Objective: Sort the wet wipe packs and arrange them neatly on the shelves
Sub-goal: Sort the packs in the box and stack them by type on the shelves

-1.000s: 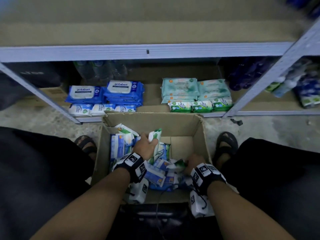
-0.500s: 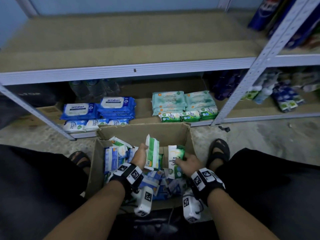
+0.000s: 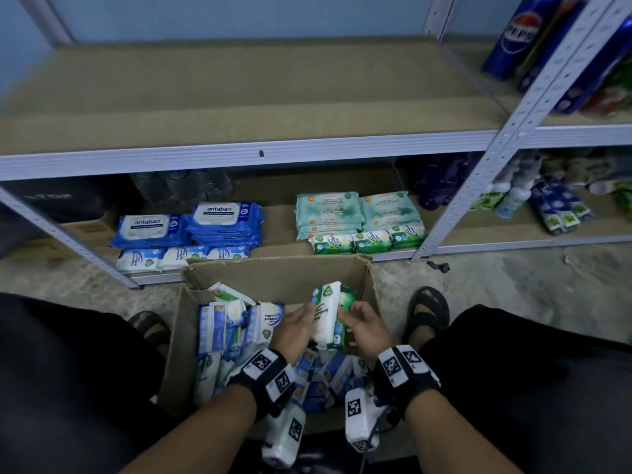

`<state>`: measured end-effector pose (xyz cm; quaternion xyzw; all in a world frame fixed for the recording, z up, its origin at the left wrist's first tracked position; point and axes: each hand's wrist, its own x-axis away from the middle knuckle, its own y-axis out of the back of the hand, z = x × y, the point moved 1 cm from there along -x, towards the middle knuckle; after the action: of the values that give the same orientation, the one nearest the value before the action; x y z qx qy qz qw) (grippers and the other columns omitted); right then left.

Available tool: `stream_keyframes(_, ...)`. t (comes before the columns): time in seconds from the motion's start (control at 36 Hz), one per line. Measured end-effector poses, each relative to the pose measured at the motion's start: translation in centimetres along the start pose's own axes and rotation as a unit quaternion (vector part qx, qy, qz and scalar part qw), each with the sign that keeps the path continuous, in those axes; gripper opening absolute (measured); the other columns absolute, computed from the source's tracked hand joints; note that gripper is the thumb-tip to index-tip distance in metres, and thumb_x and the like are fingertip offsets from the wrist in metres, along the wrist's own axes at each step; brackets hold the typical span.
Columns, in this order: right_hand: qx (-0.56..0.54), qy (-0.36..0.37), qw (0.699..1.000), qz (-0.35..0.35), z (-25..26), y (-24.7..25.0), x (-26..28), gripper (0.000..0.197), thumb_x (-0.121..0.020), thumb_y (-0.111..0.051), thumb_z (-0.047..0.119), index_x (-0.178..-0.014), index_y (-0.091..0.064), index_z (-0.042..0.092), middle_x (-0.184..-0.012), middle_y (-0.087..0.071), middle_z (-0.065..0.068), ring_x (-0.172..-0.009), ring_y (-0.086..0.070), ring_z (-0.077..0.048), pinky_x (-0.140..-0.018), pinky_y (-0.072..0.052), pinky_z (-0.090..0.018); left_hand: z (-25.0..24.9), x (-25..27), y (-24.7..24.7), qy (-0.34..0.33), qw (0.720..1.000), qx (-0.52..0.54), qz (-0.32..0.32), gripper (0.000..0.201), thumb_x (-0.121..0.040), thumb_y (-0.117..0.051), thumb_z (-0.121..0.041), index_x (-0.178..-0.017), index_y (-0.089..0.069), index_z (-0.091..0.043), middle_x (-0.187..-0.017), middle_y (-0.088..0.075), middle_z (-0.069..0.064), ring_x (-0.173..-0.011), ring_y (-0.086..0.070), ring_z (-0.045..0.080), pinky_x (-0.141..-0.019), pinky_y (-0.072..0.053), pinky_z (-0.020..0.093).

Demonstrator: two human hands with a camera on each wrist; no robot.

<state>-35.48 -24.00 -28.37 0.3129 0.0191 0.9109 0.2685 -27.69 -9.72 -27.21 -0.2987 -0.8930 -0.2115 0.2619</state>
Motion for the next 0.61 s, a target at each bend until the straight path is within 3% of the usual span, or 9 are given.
stream_keyframes(0.08,-0.047,-0.030,0.998,0.004,0.2,-0.1,-0.2,0.017,-0.092,-0.067,0.030,-0.087,-0.054,0.018,-0.085,-0.066,-0.005,-0.076,-0.063,-0.023,-0.072,-0.050,-0.042,-0.1,-0.6,0.1,-0.002,1.000,0.020,-0.013,0.046,-0.098,-0.055,-0.040,-0.142,-0.051,-0.027,-0.143,-0.053,-0.001,-0.125,-0.053,0.017,-0.106,-0.045,0.039)
stream_keyframes(0.17,-0.129,-0.066,0.989,0.008,0.9,-0.3,0.0,0.010,-0.096,-0.060,0.022,-0.093,-0.057,0.014,-0.080,-0.063,-0.012,-0.064,-0.058,-0.026,-0.057,-0.047,-0.036,-0.4,-0.9,0.2,-0.006,0.999,0.030,-0.013,0.046,-0.094,-0.061,-0.040,-0.139,-0.053,-0.031,-0.128,-0.062,0.001,-0.113,-0.061,0.018,-0.093,-0.052,0.037)
stream_keyframes(0.25,-0.144,-0.081,0.986,0.010,0.8,-0.4,-0.3,0.009,-0.097,-0.058,0.021,-0.097,-0.055,0.013,-0.083,-0.059,-0.018,-0.057,-0.051,-0.024,-0.051,-0.043,-0.031,-0.3,-1.4,0.4,0.003,0.999,0.043,-0.017,0.042,-0.091,-0.066,-0.042,-0.129,-0.059,-0.025,-0.116,-0.066,0.002,-0.105,-0.064,0.020,-0.086,-0.054,0.037)
stream_keyframes(0.31,-0.130,-0.072,0.989,0.003,0.8,-0.4,-0.1,0.010,-0.096,-0.060,0.021,-0.097,-0.056,0.012,-0.084,-0.062,-0.018,-0.055,-0.055,-0.024,-0.050,-0.047,-0.032,0.0,-1.8,0.3,0.014,0.998,0.052,-0.020,0.038,-0.089,-0.068,-0.043,-0.120,-0.062,-0.021,-0.112,-0.067,0.003,-0.104,-0.064,0.020,-0.090,-0.053,0.040)
stream_keyframes(0.36,-0.108,-0.063,0.992,-0.009,0.7,-0.5,-0.1,0.013,-0.095,-0.061,0.023,-0.096,-0.058,0.010,-0.088,-0.067,-0.019,-0.063,-0.062,-0.027,-0.057,-0.053,-0.040,0.2,-2.1,0.3,0.034,0.997,0.071,-0.025,0.032,-0.090,-0.067,-0.043,-0.113,-0.061,-0.021,-0.114,-0.065,0.003,-0.105,-0.063,0.022,-0.092,-0.054,0.045)
stream_keyframes(0.47,-0.031,-0.046,0.997,-0.052,-0.1,-0.4,-0.9,0.015,-0.098,-0.056,0.031,-0.092,-0.059,0.018,-0.097,-0.070,-0.014,-0.090,-0.067,-0.033,-0.080,-0.057,-0.052,-0.1,-1.7,0.7,0.080,0.979,0.184,-0.028,0.025,-0.094,-0.063,-0.038,-0.112,-0.056,-0.023,-0.116,-0.062,0.008,-0.101,-0.065,0.029,-0.077,-0.060,0.046)
stream_keyframes(0.56,0.052,-0.025,0.996,-0.067,-0.5,-0.1,-1.4,0.022,-0.099,-0.052,0.036,-0.101,-0.060,0.016,-0.103,-0.067,-0.008,-0.098,-0.063,-0.030,-0.092,-0.051,-0.045,-0.3,-1.4,1.2,0.072,0.971,0.226,-0.019,0.032,-0.092,-0.067,-0.029,-0.120,-0.055,-0.022,-0.108,-0.066,0.008,-0.089,-0.067,0.024,-0.079,-0.059,0.045)
stream_keyframes(0.61,0.087,-0.017,0.994,-0.070,0.0,0.0,-1.1,0.024,-0.102,-0.048,0.033,-0.108,-0.059,0.012,-0.110,-0.065,-0.011,-0.103,-0.061,-0.031,-0.092,-0.047,-0.036,-0.4,-1.3,1.8,0.067,0.971,0.231,-0.004,0.045,-0.084,-0.076,-0.020,-0.124,-0.055,-0.022,-0.110,-0.066,0.008,-0.088,-0.067,0.023,-0.079,-0.057,0.042)
